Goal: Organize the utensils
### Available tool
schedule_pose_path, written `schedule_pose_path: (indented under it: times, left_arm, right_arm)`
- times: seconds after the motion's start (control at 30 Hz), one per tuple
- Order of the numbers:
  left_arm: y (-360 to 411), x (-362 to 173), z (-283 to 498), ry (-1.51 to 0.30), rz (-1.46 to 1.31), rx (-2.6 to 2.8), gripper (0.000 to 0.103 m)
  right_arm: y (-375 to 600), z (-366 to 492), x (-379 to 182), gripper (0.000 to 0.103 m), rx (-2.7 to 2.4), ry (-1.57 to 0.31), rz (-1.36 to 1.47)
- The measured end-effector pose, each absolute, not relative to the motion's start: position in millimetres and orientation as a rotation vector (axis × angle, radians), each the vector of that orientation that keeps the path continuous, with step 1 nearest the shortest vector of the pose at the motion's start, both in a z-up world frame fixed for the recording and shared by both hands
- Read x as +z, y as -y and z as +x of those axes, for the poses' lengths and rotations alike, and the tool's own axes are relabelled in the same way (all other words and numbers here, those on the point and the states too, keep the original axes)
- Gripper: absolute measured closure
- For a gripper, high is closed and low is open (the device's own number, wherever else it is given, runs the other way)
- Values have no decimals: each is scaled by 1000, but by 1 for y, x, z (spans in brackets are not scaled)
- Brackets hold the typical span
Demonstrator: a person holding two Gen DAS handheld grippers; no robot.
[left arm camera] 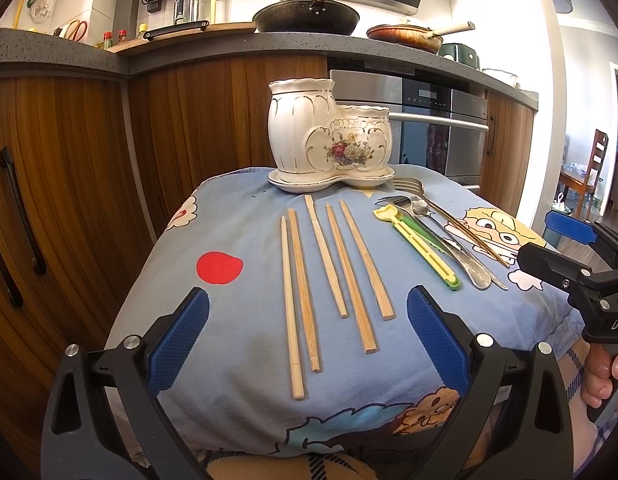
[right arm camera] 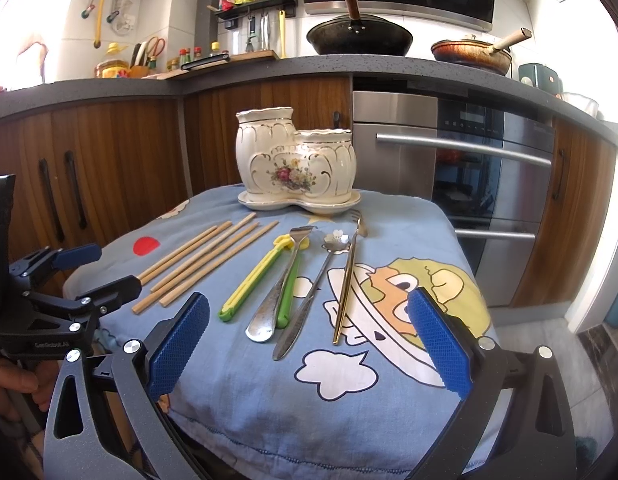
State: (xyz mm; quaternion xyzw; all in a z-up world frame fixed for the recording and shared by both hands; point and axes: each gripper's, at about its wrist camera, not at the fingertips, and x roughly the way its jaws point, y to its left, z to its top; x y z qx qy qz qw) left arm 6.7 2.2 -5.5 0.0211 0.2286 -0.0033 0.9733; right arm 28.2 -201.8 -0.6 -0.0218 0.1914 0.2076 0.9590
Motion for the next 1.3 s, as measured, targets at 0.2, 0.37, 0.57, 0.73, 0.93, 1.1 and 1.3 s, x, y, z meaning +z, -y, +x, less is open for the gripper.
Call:
schedule_pose_path:
  times: [0.2, 0.37, 0.57, 0.73, 0.93, 1.1, 1.3]
  left_arm:
    - [-3, -5, 7, -462, 43, -6, 5]
    - [-3, -5, 7, -463, 42, -6, 5]
    - [-3, -5, 7, -462, 42, -7, 5]
    - [-2, -5, 7, -459, 46, -2, 5]
    - [-5, -3, 7, -459, 33, 3, 5]
    - [-20, -2, 14, -506, -44, -15, 6]
    - [-34, -1, 34, -574, -99, -22, 28]
  right_arm:
    - [202, 28, 0, 4, 421, -388, -44]
    - [202, 28, 0, 4, 421, -388, -44]
    - [202, 28, 0, 4, 421, -387, -43]
    - [203, 28, 0, 4, 413, -388, -42]
    - [205, 29, 2, 4, 399, -389, -36]
    - [209, 32, 1, 5, 399, -406, -7]
    - [214, 40, 0, 12, 399, -451, 31]
